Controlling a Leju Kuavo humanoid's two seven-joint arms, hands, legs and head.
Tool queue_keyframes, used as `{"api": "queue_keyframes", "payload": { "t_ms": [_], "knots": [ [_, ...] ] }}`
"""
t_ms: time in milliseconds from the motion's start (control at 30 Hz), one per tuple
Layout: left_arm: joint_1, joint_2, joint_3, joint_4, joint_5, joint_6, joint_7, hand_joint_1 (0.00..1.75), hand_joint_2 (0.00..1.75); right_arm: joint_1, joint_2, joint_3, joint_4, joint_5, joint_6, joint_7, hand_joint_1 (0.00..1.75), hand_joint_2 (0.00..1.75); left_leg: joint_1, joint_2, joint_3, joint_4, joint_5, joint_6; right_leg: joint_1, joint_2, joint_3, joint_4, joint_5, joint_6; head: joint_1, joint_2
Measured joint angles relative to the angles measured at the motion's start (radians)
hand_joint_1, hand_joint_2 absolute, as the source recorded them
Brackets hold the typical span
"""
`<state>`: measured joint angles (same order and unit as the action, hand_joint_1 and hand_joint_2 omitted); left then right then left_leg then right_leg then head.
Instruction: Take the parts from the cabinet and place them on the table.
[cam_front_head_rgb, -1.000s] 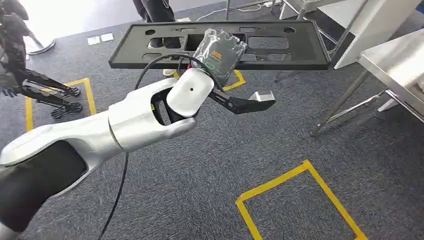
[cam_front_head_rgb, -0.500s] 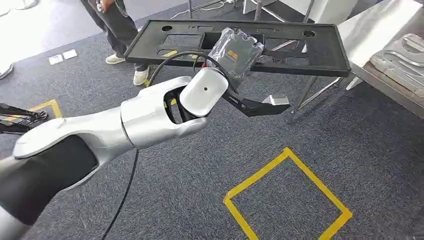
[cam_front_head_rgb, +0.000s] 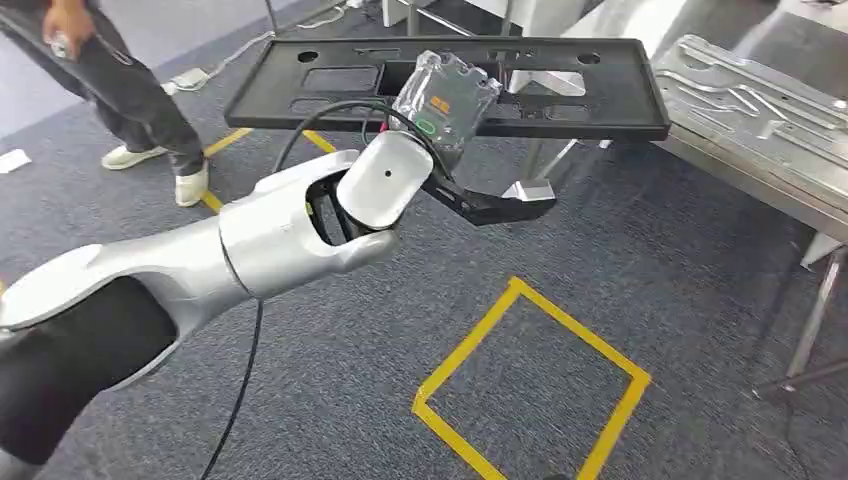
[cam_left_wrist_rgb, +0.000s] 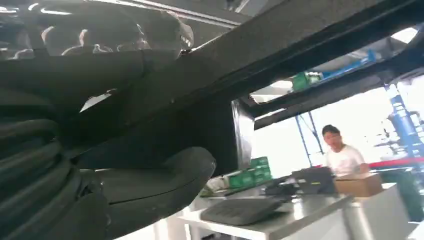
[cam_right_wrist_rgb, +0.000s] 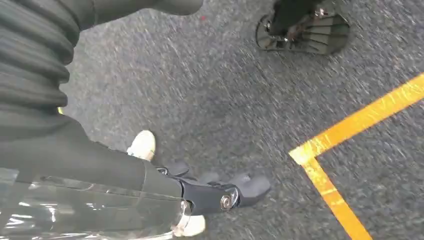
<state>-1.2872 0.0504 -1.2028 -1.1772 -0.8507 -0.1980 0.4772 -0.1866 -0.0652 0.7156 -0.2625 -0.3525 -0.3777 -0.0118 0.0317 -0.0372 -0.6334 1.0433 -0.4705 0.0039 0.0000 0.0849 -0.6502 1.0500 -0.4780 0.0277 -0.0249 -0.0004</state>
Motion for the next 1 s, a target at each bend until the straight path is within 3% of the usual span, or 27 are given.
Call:
{"api": "queue_keyframes", "payload": {
  "t_ms": [33, 67, 100, 133, 167, 200, 267, 300, 333, 433, 467, 500, 533, 567, 633, 667, 700, 767, 800, 833, 900, 967, 1000],
  "knots": [
    [-0.004, 0.000, 0.000, 0.001, 0.000, 0.000, 0.000, 1.75, 1.75, -0.006, -0.002, 0.000, 0.001, 0.001, -0.001, 0.000, 0.00, 1.75, -0.001, 0.019, 0.007, -0.002, -0.004, 0.008, -0.002, -0.042, -0.030, 0.059, -0.029, 0.008, 0.016, 0.000],
    [-0.005, 0.000, -0.001, 0.002, 0.000, 0.000, 0.000, 1.75, 1.75, -0.009, -0.002, 0.000, 0.001, 0.000, 0.000, 0.001, 0.00, 1.75, -0.003, 0.035, 0.011, -0.002, -0.008, 0.009, -0.005, -0.062, -0.067, 0.130, -0.059, 0.012, 0.020, 0.000],
    [-0.005, 0.000, -0.001, 0.003, 0.000, 0.000, 0.000, 1.75, 1.75, -0.011, -0.002, 0.000, 0.000, 0.000, 0.000, 0.001, 0.00, 1.75, -0.004, 0.053, 0.015, -0.002, -0.014, 0.009, -0.008, -0.074, -0.111, 0.205, -0.086, 0.016, 0.024, 0.000],
    [-0.004, 0.000, -0.002, 0.005, 0.000, 0.000, -0.001, 1.75, 1.75, -0.010, -0.001, 0.000, 0.000, 0.000, 0.000, 0.001, 0.00, 1.75, -0.005, 0.067, 0.020, -0.002, -0.019, 0.009, -0.010, -0.080, -0.142, 0.256, -0.095, 0.018, 0.026, 0.000],
    [-0.003, -0.001, -0.002, 0.006, 0.000, 0.000, -0.002, 1.75, 1.75, -0.005, 0.000, 0.000, 0.000, -0.001, 0.000, 0.001, 0.00, 1.75, -0.005, 0.082, 0.026, -0.001, -0.025, 0.007, -0.010, -0.083, -0.150, 0.261, -0.081, 0.018, 0.029, 0.000],
    [-0.003, -0.001, -0.002, 0.008, 0.000, 0.000, -0.002, 1.75, 1.75, -0.002, 0.001, 0.000, 0.000, -0.001, 0.000, 0.001, 0.00, 1.75, -0.006, 0.096, 0.034, -0.001, -0.031, 0.005, -0.010, -0.085, -0.136, 0.225, -0.046, 0.017, 0.033, 0.000],
    [-0.005, -0.003, -0.001, 0.008, 0.000, 0.001, -0.002, 1.75, 1.75, -0.001, 0.001, 0.000, 0.001, -0.003, 0.000, 0.001, 0.00, 1.75, -0.008, 0.123, 0.054, -0.002, -0.046, 0.001, -0.006, -0.105, -0.052, 0.048, 0.058, 0.003, 0.036, 0.000],
    [-0.006, -0.004, -0.001, 0.008, 0.000, 0.001, -0.002, 1.75, 1.75, -0.002, 0.000, 0.000, 0.001, -0.004, 0.000, 0.001, 0.00, 1.75, -0.009, 0.134, 0.060, -0.004, -0.052, -0.002, 0.004, -0.143, -0.021, -0.020, 0.073, -0.007, 0.038, 0.000],
    [-0.008, -0.004, -0.001, 0.008, 0.000, 0.002, -0.003, 1.75, 1.75, -0.004, 0.000, 0.000, 0.001, -0.004, 0.000, 0.001, 0.00, 1.75, -0.016, 0.142, 0.061, -0.006, -0.055, -0.008, 0.016, -0.157, -0.007, -0.024, 0.056, -0.015, 0.039, 0.000],
    [-0.008, -0.008, -0.002, 0.011, 0.002, 0.002, -0.004, 1.75, 1.75, 0.001, 0.000, 0.000, 0.001, -0.004, -0.001, 0.001, 0.00, 1.75, -0.015, 0.171, 0.073, -0.015, -0.062, -0.022, 0.020, -0.130, -0.010, -0.032, 0.048, -0.033, 0.036, 0.000],
    [-0.009, -0.011, 0.000, 0.010, 0.002, 0.002, -0.004, 1.75, 1.75, 0.002, -0.001, 0.000, 0.002, -0.004, -0.001, 0.001, 0.00, 1.75, -0.015, 0.169, 0.080, -0.018, -0.068, -0.030, 0.016, -0.124, 0.001, -0.046, 0.050, -0.037, 0.035, 0.000],
    [-0.010, -0.011, 0.000, 0.011, 0.002, 0.003, -0.004, 1.75, 1.75, 0.005, 0.000, 0.000, 0.001, -0.004, -0.002, 0.000, 0.00, 1.75, -0.008, 0.080, 0.078, 0.000, -0.082, -0.033, 0.010, -0.118, 0.010, -0.056, 0.053, -0.040, 0.032, 0.000],
    [-0.013, -0.011, 0.000, 0.010, 0.002, 0.005, -0.004, 1.75, 1.75, 0.000, 0.000, 0.000, 0.001, -0.004, -0.001, 0.000, 0.00, 1.75, -0.008, 0.034, 0.053, 0.046, -0.104, -0.031, 0.005, -0.113, 0.014, -0.058, 0.052, -0.044, 0.028, 0.000],
    [-0.012, -0.011, 0.000, 0.011, 0.002, 0.006, -0.004, 1.75, 1.75, -0.006, -0.001, -0.001, 0.002, -0.004, -0.002, 0.000, 0.00, 1.75, -0.010, 0.023, 0.007, 0.129, -0.140, -0.031, 0.004, -0.101, 0.016, -0.057, 0.050, -0.048, 0.018, 0.000],
    [-0.006, -0.008, -0.003, 0.013, 0.002, 0.006, -0.005, 1.75, 1.75, -0.010, 0.002, -0.001, 0.001, -0.004, -0.001, 0.000, 0.00, 1.75, -0.011, 0.026, -0.082, 0.262, -0.174, -0.035, 0.005, -0.075, 0.018, -0.055, 0.045, -0.053, 0.012, 0.000],
    [-0.004, -0.007, -0.004, 0.014, 0.002, 0.006, -0.005, 1.75, 1.75, -0.009, 0.002, -0.001, 0.001, -0.005, -0.001, 0.000, 0.00, 1.75, -0.011, 0.030, -0.107, 0.281, -0.162, -0.035, 0.004, -0.061, 0.019, -0.052, 0.041, -0.053, 0.010, 0.000],
    [-0.004, -0.006, -0.004, 0.015, 0.002, 0.006, -0.005, 1.75, 1.75, -0.005, 0.003, 0.000, 0.002, -0.005, -0.001, 0.000, 0.00, 1.75, -0.011, 0.033, -0.110, 0.256, -0.125, -0.034, 0.003, -0.047, 0.021, -0.047, 0.037, -0.051, 0.007, 0.000],
    [-0.005, -0.003, -0.004, 0.016, 0.002, 0.006, -0.005, 1.75, 1.75, -0.002, 0.003, 0.000, 0.001, -0.005, -0.001, 0.000, 0.00, 1.75, -0.009, 0.016, -0.063, 0.113, -0.013, -0.029, 0.001, -0.019, 0.025, -0.034, 0.024, -0.044, -0.004, 0.000],
    [-0.006, -0.003, -0.004, 0.016, 0.002, 0.006, -0.005, 1.75, 1.75, -0.003, 0.004, 0.000, 0.001, -0.005, -0.001, 0.000, 0.00, 1.75, -0.005, -0.027, -0.040, 0.038, 0.021, -0.026, -0.001, -0.007, 0.025, -0.024, 0.015, -0.039, -0.007, 0.000],
    [-0.005, -0.002, -0.005, 0.017, 0.002, 0.007, -0.005, 1.75, 1.75, -0.005, 0.004, -0.001, 0.002, -0.005, -0.001, 0.000, 0.00, 1.75, 0.005, -0.074, -0.028, 0.033, 0.005, -0.024, 0.000, 0.002, 0.016, -0.018, 0.012, -0.032, -0.004, 0.000],
    [-0.004, -0.006, -0.006, 0.015, 0.002, 0.007, -0.005, 1.75, 1.75, -0.005, 0.004, 0.000, 0.002, -0.005, 0.001, 0.000, 0.00, 1.75, -0.005, -0.052, -0.020, 0.015, -0.004, -0.023, -0.013, 0.024, 0.010, -0.017, 0.013, -0.020, 0.001, 0.000],
    [-0.007, -0.002, -0.006, 0.016, 0.002, 0.008, -0.005, 1.75, 1.75, -0.002, 0.005, -0.001, 0.002, -0.006, 0.000, 0.000, 0.00, 1.75, -0.003, -0.024, -0.010, 0.007, -0.005, -0.010, -0.014, 0.053, 0.010, -0.027, 0.016, -0.007, -0.007, 0.000],
    [-0.007, -0.005, -0.006, 0.016, 0.002, 0.008, -0.005, 1.75, 1.75, 0.001, 0.005, 0.000, 0.001, -0.006, 0.000, 0.000, 0.00, 1.75, 0.000, -0.008, -0.001, 0.000, -0.004, -0.007, -0.010, 0.021, 0.007, -0.020, 0.009, -0.003, -0.005, 0.000]
  ]
}}
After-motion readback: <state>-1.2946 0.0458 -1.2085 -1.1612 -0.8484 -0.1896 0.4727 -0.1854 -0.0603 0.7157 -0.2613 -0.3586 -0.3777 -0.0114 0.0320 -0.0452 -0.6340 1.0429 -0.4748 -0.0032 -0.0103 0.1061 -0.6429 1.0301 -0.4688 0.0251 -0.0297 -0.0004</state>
